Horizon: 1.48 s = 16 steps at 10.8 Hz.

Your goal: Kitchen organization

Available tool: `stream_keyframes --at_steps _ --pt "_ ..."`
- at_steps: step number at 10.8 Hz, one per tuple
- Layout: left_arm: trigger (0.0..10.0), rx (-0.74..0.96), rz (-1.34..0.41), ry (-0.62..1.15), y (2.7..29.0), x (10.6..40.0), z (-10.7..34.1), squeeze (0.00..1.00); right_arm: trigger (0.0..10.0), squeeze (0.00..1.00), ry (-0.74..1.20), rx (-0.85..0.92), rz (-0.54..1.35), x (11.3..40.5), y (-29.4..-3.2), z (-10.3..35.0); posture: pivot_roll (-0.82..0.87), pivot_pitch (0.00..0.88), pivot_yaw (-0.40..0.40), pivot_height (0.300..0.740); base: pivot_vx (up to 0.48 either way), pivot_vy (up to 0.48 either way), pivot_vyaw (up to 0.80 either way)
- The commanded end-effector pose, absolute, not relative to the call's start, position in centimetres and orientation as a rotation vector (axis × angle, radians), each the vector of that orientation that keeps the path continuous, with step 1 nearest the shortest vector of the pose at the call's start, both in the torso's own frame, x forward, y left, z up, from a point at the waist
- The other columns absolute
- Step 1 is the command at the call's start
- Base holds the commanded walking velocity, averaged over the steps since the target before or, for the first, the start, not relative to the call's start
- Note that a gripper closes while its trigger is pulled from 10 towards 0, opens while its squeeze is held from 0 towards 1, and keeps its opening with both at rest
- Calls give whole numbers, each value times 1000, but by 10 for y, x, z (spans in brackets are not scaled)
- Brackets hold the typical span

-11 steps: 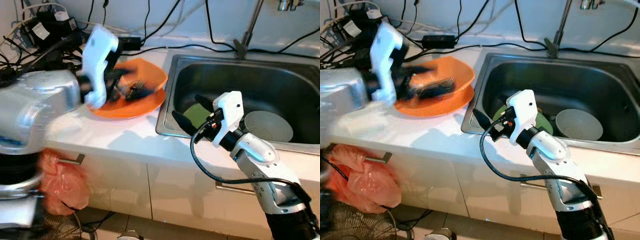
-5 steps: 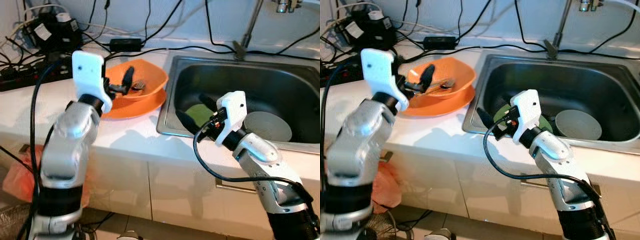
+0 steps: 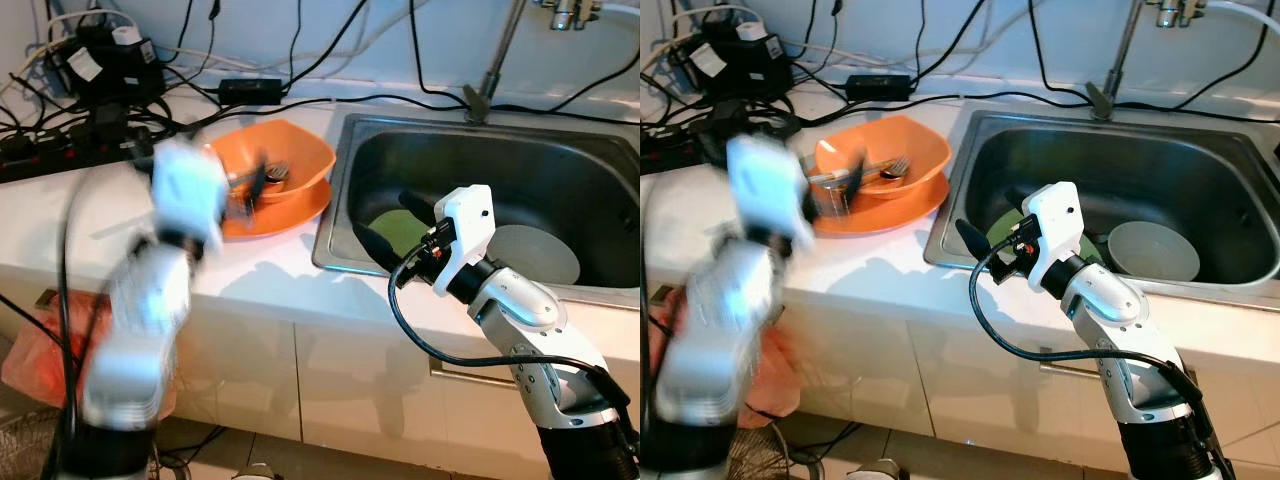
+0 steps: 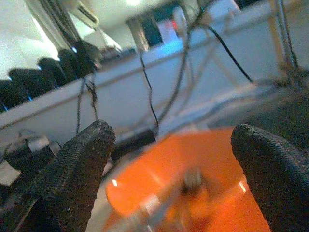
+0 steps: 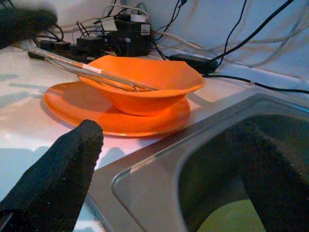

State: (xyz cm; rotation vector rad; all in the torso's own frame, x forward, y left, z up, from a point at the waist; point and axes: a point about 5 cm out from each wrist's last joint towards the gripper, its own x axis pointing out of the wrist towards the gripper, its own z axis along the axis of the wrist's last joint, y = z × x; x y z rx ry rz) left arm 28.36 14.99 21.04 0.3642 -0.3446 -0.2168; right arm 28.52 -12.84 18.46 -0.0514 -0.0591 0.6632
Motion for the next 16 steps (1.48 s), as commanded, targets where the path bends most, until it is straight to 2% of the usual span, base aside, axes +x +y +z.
stream_keyframes --at_steps 1,3,5,8,12,16 --pt "10000 386 -226 -369 148 283 212 0 10000 0 -56 -58 665 284 -130 185 129 23 33 740 0 0 0" --pt "10000 392 -175 -413 145 279 205 0 10000 0 -46 -66 662 282 -132 183 119 26 27 740 0 0 0" --pt "10000 416 -98 -419 154 282 199 0 10000 0 -41 -71 664 282 -133 182 119 27 23 740 0 0 0" --pt "10000 391 -4 -358 164 288 182 0 10000 0 -32 -70 682 281 -130 182 116 31 30 740 0 0 0" --pt "10000 373 -146 -366 136 294 175 0 10000 0 -16 -80 682 278 -130 178 99 34 43 740 0 0 0" --pt "10000 362 -124 -338 144 301 169 0 10000 0 -17 -80 668 276 -131 177 93 29 53 740 0 0 0"
